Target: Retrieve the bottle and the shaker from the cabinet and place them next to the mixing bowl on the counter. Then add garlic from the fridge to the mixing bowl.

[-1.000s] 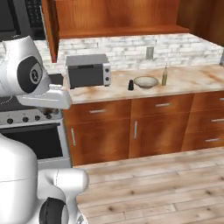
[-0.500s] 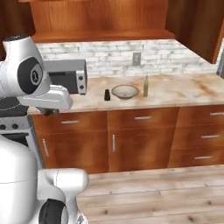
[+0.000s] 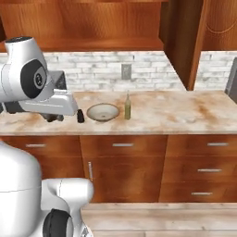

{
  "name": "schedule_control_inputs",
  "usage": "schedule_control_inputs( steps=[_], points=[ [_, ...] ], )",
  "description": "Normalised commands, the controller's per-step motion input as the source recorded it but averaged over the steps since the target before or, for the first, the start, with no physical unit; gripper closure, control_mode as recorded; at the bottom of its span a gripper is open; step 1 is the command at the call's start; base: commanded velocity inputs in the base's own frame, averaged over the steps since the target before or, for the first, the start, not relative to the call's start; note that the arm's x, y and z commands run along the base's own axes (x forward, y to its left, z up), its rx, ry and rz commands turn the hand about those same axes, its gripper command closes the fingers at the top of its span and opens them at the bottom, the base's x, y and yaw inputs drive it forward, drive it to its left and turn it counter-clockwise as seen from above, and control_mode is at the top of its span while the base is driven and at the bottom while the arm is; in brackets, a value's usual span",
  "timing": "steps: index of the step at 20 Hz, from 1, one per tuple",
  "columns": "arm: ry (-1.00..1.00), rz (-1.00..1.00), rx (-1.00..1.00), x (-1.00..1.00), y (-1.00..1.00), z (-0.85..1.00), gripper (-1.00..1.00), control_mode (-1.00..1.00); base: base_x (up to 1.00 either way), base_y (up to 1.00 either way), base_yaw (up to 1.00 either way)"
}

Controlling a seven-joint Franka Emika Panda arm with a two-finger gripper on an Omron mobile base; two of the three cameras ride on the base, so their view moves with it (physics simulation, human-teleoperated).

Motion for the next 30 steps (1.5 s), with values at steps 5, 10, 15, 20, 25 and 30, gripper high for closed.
schedule_control_inputs(
  steps=[5, 10, 15, 20, 25, 30],
  points=[
    [0.0, 0.0, 0.0, 0.0, 0.0, 0.0, 1.0, 1.0, 0.62, -0.21, 0.09],
    [0.0, 0.0, 0.0, 0.0, 0.0, 0.0, 1.0, 1.0, 0.44, 0.13, 0.0],
    [0.0, 0.0, 0.0, 0.0, 0.0, 0.0, 1.0, 1.0, 0.56, 0.3, -0.02],
    [0.0, 0.0, 0.0, 0.0, 0.0, 0.0, 1.0, 1.0, 0.56, 0.41, -0.06],
    [-0.03, -0.03, 0.0, 0.11, 0.11, 0.0, 1.0, -1.0, 0.25, 0.23, -0.05],
    [-0.07, -0.02, 0.0, 0.15, 0.02, -0.09, 1.0, -1.0, 0.0, 0.0, 0.0]
  ],
)
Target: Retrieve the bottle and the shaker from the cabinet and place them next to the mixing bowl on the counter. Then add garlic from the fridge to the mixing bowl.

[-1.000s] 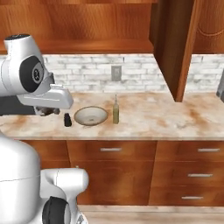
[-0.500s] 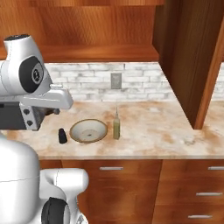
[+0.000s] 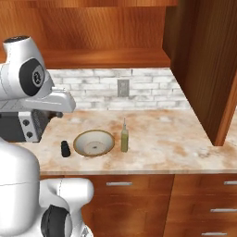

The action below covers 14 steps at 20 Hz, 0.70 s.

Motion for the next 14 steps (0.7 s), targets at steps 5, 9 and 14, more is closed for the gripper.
schedule_control_inputs(
  steps=[5, 9, 14],
  points=[
    [-0.05, 0.0, 0.0, 0.26, 0.0, -0.36, 1.0, -1.0, 0.0, 0.0, 0.0],
    [-0.02, -0.05, 0.01, 0.4, -0.01, -0.66, 1.0, -1.0, 0.0, 0.0, 0.0],
    [0.0, -0.09, 0.0, 0.64, -0.05, -0.75, 1.0, -1.0, 0.0, 0.0, 0.0]
  ],
)
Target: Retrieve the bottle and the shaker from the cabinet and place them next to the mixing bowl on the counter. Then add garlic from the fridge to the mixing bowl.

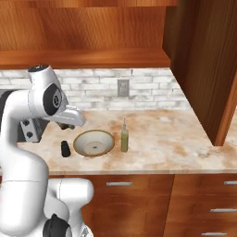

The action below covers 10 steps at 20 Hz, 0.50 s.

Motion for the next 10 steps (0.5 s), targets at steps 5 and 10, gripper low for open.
schedule_control_inputs(
  steps=[5, 10],
  points=[
    [0.0, -0.03, 0.01, 0.7, -0.02, -0.43, 1.0, -1.0, 0.0, 0.0, 0.0],
    [0.0, -0.07, 0.01, 0.61, -0.01, -0.4, 1.0, -1.0, 0.0, 0.0, 0.0]
  ],
)
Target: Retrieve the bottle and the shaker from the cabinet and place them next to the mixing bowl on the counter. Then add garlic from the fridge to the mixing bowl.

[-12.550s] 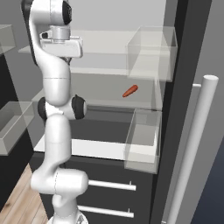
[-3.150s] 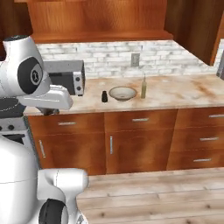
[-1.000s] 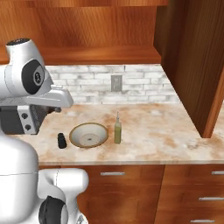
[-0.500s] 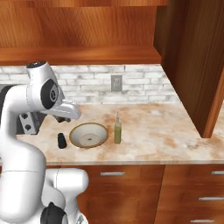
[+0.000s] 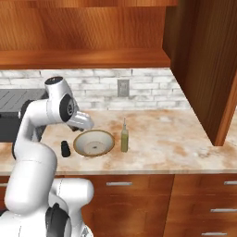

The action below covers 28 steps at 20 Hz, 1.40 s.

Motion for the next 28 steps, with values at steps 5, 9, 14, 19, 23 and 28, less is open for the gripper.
schedule_control_inputs(
  steps=[5, 9, 14, 19, 23, 28],
  points=[
    [0.0, -0.09, 0.0, 0.23, 0.0, -0.56, 1.0, -1.0, 0.0, 0.0, 0.0],
    [0.0, -0.15, 0.0, 0.2, 0.0, -0.59, 1.0, -1.0, 0.0, 0.0, 0.0],
    [-0.01, -0.18, 0.08, 0.37, -0.01, -0.36, 1.0, -1.0, 0.0, 0.0, 0.0],
    [-0.01, -0.21, 0.14, 0.54, 0.0, -0.29, 1.0, -1.0, 0.0, 0.0, 0.0],
    [0.0, -0.08, 0.01, 0.09, 0.0, -0.36, 1.0, -1.0, 0.0, 0.0, 0.0],
    [0.0, -0.06, 0.01, 0.0, 0.0, -0.34, 1.0, -1.0, 0.0, 0.0, 0.0]
  ],
)
